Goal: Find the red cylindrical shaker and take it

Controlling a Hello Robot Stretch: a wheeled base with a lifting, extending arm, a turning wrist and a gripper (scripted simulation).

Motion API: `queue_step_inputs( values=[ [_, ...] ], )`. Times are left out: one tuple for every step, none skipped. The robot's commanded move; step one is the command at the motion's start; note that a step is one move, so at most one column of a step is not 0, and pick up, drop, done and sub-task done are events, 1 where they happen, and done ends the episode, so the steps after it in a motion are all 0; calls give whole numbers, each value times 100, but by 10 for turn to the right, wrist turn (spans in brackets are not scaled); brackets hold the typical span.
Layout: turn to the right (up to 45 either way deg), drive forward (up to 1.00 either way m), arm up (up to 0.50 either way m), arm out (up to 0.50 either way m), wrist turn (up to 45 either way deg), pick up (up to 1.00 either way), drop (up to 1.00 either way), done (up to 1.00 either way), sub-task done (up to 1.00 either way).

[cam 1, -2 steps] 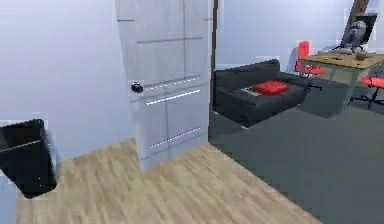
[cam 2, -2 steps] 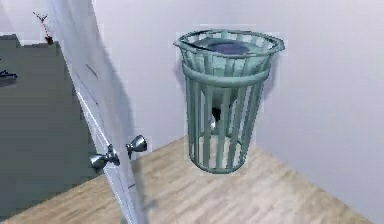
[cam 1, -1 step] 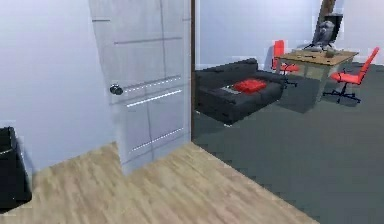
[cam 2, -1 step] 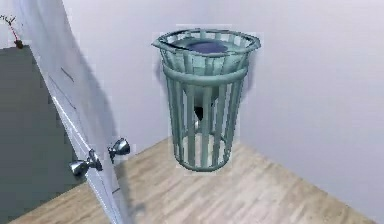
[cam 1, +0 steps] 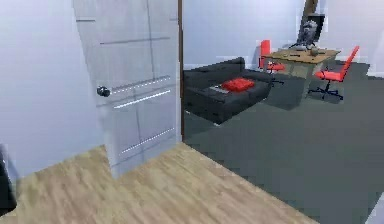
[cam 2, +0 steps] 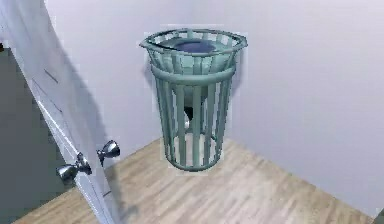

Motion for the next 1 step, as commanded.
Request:
queue_step_inputs(
  values=[
    [0, 60, 0, 0, 0, 0, 0, 0, 0]
  ],
)
